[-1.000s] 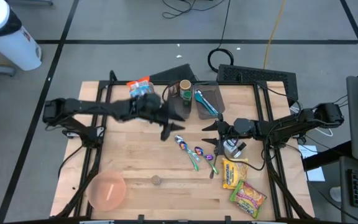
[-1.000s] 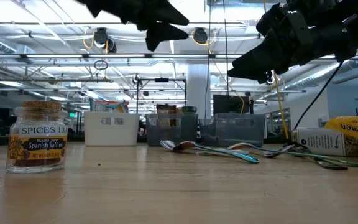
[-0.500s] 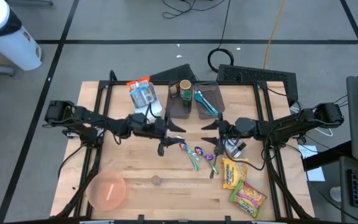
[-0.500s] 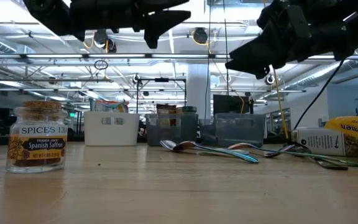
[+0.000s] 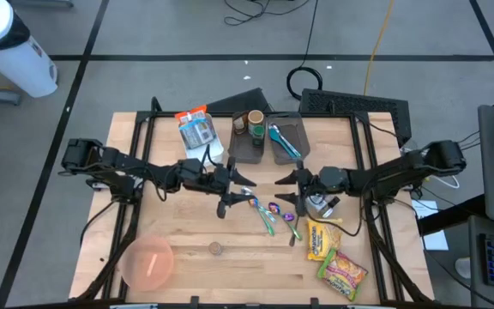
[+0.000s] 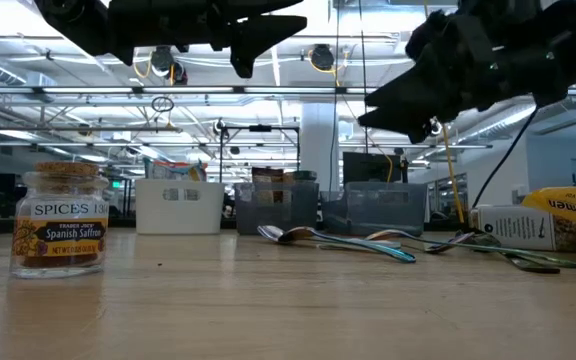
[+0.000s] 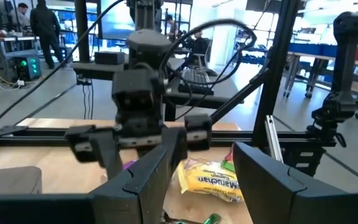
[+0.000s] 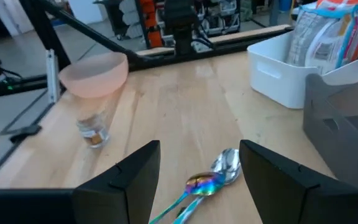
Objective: Pick & Place Food Item
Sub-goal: Put the middle purple spoon into the right black bin
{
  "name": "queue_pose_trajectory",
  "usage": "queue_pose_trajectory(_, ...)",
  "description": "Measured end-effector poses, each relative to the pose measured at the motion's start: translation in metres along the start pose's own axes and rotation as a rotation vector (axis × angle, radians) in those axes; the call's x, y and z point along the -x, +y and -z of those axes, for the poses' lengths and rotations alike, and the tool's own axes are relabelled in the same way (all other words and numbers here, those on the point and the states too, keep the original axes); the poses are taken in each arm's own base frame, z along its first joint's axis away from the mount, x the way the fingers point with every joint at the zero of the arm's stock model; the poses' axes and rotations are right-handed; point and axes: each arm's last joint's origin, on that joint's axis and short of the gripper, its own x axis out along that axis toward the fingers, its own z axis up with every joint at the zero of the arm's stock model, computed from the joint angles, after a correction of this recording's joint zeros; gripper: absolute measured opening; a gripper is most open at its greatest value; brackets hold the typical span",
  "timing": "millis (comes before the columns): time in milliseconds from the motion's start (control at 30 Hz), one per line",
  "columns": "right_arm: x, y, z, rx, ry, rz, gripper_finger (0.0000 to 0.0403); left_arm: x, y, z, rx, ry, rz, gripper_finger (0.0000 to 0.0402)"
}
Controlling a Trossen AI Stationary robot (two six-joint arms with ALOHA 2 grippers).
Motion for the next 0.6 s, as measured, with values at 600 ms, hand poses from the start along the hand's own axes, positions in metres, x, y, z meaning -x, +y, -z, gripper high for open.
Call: queue_pose_trajectory(600,-0.026,-0.009,0.016,0.021,-0.136,-0.004,0.0212,0.001,0.005,0.007,-0.144,0.081,-0.115,0.0186)
